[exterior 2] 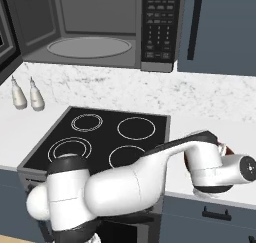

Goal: Open the microwave, place the bowl with waffle inside the microwave, then close the microwave door and turn it on.

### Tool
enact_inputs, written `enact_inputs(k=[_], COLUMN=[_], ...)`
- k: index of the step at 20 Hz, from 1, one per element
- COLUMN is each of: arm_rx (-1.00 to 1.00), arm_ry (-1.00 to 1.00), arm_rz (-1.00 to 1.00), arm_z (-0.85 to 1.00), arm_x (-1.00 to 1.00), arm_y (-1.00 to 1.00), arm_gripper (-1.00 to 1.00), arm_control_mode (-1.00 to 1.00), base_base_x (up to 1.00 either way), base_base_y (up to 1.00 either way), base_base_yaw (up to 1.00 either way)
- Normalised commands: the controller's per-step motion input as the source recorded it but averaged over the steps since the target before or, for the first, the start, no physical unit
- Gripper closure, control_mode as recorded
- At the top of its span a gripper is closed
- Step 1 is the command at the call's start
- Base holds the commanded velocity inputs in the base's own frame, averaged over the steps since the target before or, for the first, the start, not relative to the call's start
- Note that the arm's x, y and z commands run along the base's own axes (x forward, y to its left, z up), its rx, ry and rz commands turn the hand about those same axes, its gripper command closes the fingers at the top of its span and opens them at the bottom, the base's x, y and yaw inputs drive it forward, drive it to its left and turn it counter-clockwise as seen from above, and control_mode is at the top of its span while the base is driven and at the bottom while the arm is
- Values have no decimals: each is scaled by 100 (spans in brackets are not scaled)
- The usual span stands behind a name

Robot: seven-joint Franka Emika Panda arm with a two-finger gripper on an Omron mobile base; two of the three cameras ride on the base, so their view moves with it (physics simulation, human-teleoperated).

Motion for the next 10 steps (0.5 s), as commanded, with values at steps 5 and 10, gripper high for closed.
enact_inputs(k=[5,10], arm_rx=[17,15], arm_ry=[0,0], arm_rz=[-3,-1], arm_z=[-57,-44], arm_x=[48,27], arm_y=[-20,-27], arm_gripper=[-100,-100], arm_control_mode=[-100,-100], base_base_x=[0,0], base_base_y=[0,0], base_base_yaw=[0,0])
